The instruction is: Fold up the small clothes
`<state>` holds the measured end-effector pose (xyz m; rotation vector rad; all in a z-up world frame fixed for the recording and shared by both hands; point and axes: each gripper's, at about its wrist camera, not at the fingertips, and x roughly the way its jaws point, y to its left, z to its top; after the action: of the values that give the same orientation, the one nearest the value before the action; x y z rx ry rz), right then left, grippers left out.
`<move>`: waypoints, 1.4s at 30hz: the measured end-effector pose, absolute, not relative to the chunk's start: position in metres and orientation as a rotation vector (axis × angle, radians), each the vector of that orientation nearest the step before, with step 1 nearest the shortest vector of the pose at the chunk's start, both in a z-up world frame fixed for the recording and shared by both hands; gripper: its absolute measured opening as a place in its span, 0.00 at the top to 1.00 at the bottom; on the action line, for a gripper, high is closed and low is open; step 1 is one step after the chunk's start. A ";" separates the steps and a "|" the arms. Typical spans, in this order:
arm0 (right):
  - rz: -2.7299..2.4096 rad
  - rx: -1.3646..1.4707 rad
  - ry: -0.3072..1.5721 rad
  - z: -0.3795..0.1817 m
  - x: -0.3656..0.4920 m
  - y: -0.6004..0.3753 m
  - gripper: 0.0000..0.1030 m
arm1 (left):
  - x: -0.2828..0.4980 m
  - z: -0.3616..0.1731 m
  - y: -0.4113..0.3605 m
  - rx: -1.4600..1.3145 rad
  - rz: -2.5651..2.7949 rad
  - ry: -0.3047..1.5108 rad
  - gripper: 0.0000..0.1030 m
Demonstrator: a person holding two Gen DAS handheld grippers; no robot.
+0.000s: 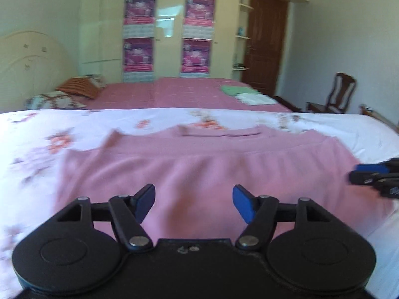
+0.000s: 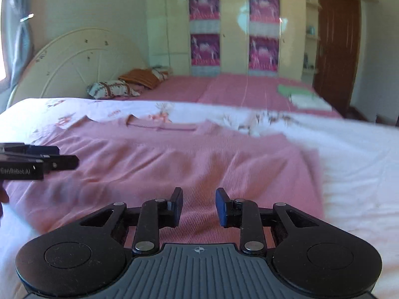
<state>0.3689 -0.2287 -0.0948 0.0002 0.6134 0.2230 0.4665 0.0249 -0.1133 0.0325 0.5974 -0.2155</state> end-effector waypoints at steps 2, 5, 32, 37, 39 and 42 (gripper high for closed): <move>0.181 -0.015 0.616 -0.094 0.352 -0.235 0.72 | 0.458 -0.122 0.050 0.019 -0.158 0.633 0.35; 0.134 -0.025 0.674 -0.110 0.333 -0.254 0.72 | 0.448 -0.142 0.086 0.031 -0.103 0.702 0.33; 0.191 0.044 0.636 -0.097 0.354 -0.165 0.72 | 0.481 -0.107 -0.004 0.028 -0.149 0.649 0.28; 0.211 -0.018 0.681 -0.125 0.394 -0.153 0.72 | 0.510 -0.138 0.000 0.022 -0.155 0.764 0.24; 0.223 -0.017 0.689 -0.118 0.393 -0.155 0.72 | 0.499 -0.128 0.001 0.023 -0.140 0.723 0.27; 0.230 0.041 0.599 -0.103 0.381 -0.166 0.72 | 0.487 -0.124 -0.014 0.018 -0.198 0.660 0.26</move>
<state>0.3807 -0.1656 -0.1028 0.0407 0.5989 0.2295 0.4874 -0.0143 -0.1238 0.0177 0.6600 -0.1978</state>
